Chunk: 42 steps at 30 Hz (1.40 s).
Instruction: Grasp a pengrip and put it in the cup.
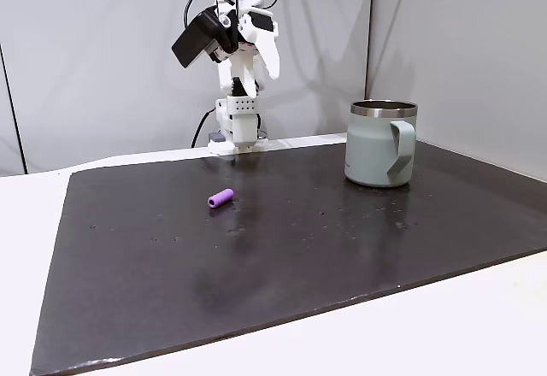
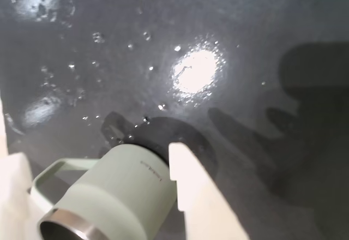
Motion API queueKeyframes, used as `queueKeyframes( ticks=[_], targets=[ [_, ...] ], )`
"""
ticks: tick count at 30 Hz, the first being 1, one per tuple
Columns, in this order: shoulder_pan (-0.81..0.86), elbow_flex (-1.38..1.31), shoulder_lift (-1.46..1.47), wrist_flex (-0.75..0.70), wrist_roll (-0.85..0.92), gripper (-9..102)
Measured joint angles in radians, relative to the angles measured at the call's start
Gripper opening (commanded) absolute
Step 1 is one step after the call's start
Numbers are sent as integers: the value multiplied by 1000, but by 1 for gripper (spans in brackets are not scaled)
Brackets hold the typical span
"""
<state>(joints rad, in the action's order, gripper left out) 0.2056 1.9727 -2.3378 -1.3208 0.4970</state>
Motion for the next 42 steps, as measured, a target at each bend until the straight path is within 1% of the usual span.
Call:
queueKeyframes(
  ticks=[15,21,33,39,42],
  targets=[
    [115,-322,558,-25,230,26],
    [146,-460,732,-75,301,26],
    [209,-729,1046,-141,405,26],
    [236,-930,1246,-198,414,26],
    [236,-988,1318,-209,414,26]
  ],
)
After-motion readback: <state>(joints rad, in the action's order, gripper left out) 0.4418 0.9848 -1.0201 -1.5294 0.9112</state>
